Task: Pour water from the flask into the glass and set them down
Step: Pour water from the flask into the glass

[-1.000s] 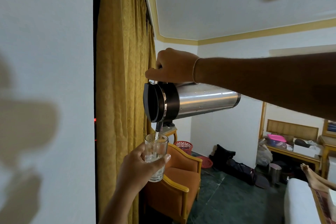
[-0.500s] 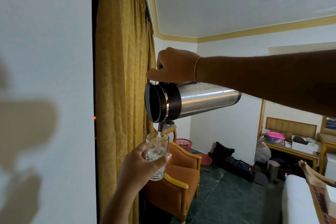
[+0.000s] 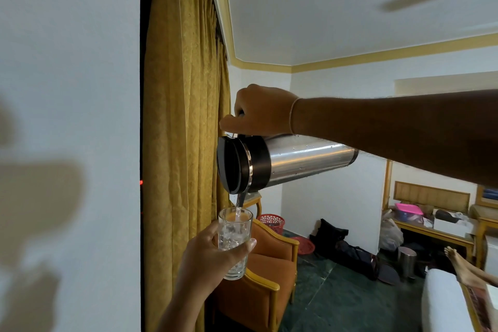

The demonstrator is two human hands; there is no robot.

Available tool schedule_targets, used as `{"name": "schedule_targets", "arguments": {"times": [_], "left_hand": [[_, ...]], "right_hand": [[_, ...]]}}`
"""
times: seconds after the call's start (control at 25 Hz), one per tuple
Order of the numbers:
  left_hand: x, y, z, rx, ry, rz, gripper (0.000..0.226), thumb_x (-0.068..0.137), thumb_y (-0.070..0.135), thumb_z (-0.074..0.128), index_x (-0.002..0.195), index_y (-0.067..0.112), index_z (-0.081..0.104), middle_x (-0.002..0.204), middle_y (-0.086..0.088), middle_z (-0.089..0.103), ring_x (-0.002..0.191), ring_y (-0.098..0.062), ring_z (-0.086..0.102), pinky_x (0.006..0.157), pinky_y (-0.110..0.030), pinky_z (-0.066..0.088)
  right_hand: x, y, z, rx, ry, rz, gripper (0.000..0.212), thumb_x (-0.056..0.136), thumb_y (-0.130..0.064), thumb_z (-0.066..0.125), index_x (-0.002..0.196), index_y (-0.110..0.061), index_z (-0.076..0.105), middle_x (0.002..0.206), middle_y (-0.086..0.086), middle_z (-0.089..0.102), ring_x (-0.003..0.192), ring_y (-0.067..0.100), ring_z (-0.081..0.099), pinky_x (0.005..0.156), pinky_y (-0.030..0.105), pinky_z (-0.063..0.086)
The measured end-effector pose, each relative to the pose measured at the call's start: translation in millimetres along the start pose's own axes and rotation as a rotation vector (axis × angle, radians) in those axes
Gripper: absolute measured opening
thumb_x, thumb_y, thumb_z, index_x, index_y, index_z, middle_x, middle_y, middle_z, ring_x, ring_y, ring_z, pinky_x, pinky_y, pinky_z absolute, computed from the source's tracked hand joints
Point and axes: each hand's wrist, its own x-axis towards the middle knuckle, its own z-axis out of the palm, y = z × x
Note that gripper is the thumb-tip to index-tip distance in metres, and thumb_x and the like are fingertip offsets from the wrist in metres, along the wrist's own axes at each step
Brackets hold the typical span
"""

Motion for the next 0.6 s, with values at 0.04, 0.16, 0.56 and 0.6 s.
{"name": "schedule_targets", "arguments": {"times": [0.04, 0.16, 0.56, 0.6], "left_hand": [[-0.1, 0.7, -0.6, -0.003, 0.001, 0.003, 0.089, 0.052, 0.085, 0.082, 0.123, 0.033, 0.074, 0.107, 0.010, 0.083, 0.099, -0.008, 0.079, 0.084, -0.038, 0.070], [-1.5, 1.9, -1.7, -0.028, 0.000, 0.010, 0.088, 0.054, 0.084, 0.084, 0.124, 0.032, 0.073, 0.109, 0.011, 0.082, 0.103, -0.007, 0.077, 0.087, -0.037, 0.068], [-12.4, 15.5, -12.3, -0.100, 0.035, 0.052, 0.060, 0.053, 0.082, 0.085, 0.100, 0.048, 0.070, 0.092, 0.058, 0.065, 0.087, 0.026, 0.068, 0.056, -0.003, 0.054], [-12.5, 15.7, -12.8, -0.111, 0.039, 0.061, 0.064, 0.052, 0.082, 0.084, 0.103, 0.045, 0.072, 0.094, 0.056, 0.066, 0.087, 0.025, 0.069, 0.056, -0.005, 0.055]], "right_hand": [[0.1, 0.6, -0.7, -0.004, 0.002, 0.000, 0.053, 0.066, -0.068, 0.033, 0.044, -0.020, 0.034, 0.028, -0.008, 0.025, 0.039, 0.011, 0.024, 0.051, 0.031, 0.034], [0.8, 3.4, -2.9, -0.012, 0.010, -0.006, 0.054, 0.068, -0.069, 0.032, 0.045, -0.020, 0.037, 0.036, -0.010, 0.030, 0.041, 0.012, 0.030, 0.053, 0.032, 0.038], [-9.8, 23.0, 2.6, 0.146, 0.026, 0.116, 0.070, 0.098, -0.069, 0.046, 0.048, -0.020, 0.036, 0.030, -0.009, 0.034, 0.029, 0.007, 0.028, 0.049, 0.021, 0.030], [-12.4, 27.2, 3.4, 0.197, 0.041, 0.153, 0.070, 0.099, -0.067, 0.046, 0.049, -0.019, 0.035, 0.029, -0.010, 0.035, 0.029, 0.007, 0.028, 0.050, 0.021, 0.030]]}}
